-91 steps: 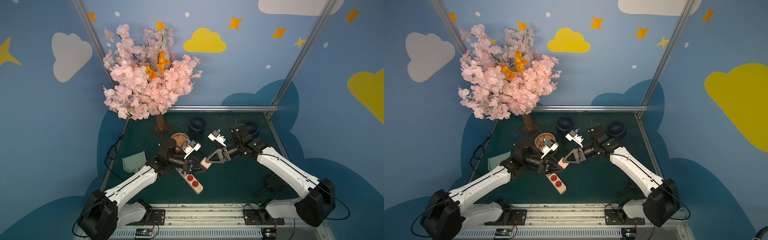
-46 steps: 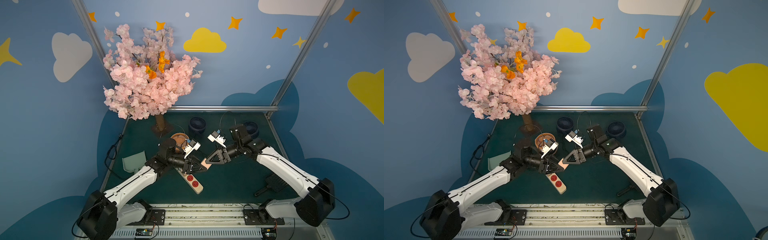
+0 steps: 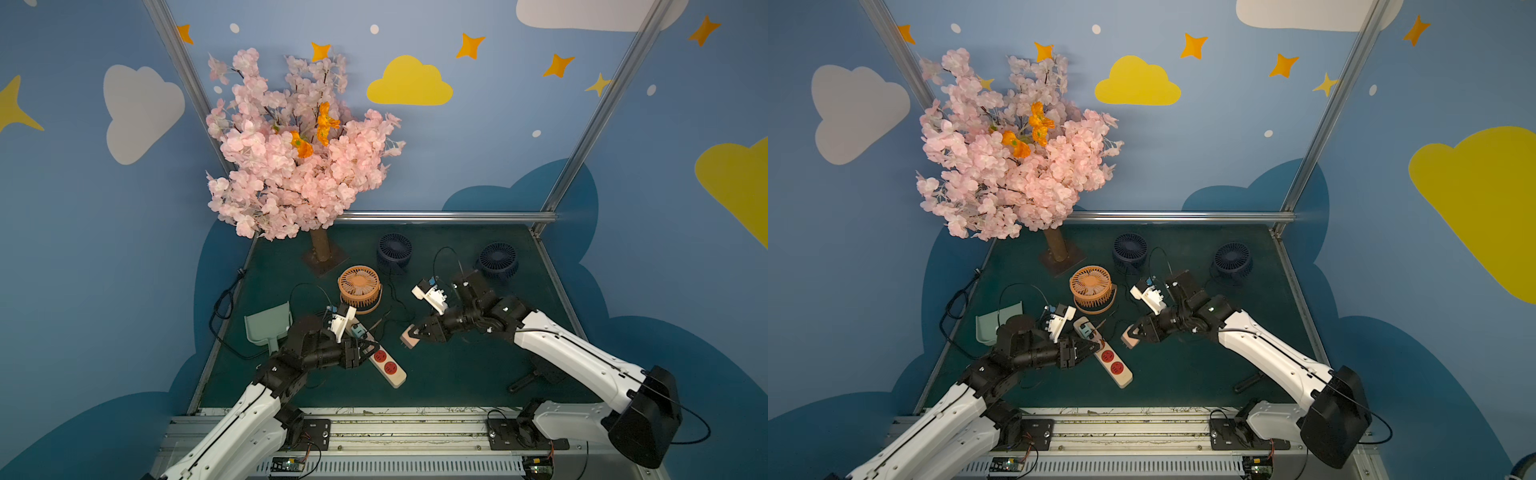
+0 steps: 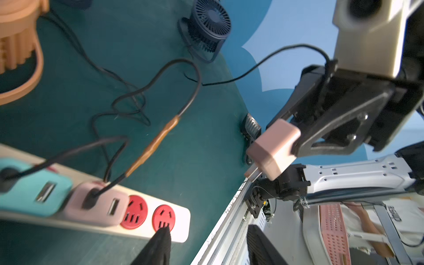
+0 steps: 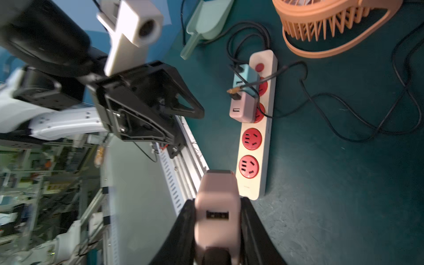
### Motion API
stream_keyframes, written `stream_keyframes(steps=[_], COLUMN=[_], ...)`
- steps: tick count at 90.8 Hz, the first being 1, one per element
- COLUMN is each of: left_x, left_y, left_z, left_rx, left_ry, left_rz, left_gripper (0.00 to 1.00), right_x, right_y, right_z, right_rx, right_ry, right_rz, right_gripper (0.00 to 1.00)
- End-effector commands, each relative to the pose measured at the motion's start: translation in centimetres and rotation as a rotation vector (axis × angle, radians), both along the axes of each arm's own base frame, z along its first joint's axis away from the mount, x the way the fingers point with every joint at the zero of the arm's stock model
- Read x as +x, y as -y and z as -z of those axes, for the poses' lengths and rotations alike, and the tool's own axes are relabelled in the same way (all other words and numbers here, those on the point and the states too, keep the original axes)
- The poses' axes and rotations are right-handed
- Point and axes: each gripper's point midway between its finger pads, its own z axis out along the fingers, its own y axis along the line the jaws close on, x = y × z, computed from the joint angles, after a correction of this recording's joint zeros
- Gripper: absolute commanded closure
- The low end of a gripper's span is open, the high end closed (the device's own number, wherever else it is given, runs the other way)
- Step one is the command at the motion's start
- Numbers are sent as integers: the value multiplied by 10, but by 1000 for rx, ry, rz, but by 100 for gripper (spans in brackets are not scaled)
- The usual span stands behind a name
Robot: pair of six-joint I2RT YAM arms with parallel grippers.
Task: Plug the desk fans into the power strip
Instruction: Insert the plug into the socket.
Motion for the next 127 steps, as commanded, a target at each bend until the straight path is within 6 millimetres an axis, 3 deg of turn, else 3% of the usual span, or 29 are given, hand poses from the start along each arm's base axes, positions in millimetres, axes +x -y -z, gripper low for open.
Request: stream_keyframes(steps=[1,27,46,77,127], left_x=[-11,-15,-1,11,11], left_y=[-28,-31,-20,-14,-14], left_z=[45,82,90,104,110], left_rx=[122,124,92,115,129], left_ry=[-150,-247,-255,-266,-281], left_rz=[-135,-174,-163,-152,-148], left_gripper=[49,63,65,68,71], right_x=[18,-5,-6,0,-1], right_y=[-3,-59,-81,-88,-93], right_z=[21,50,64,76,93], right_rx=[-165,-236,-250,-269,-289], right_ry=[211,321,349,357,345], right_rz=[120,123,147,192,170], right_gripper=[100,100,100,100,100])
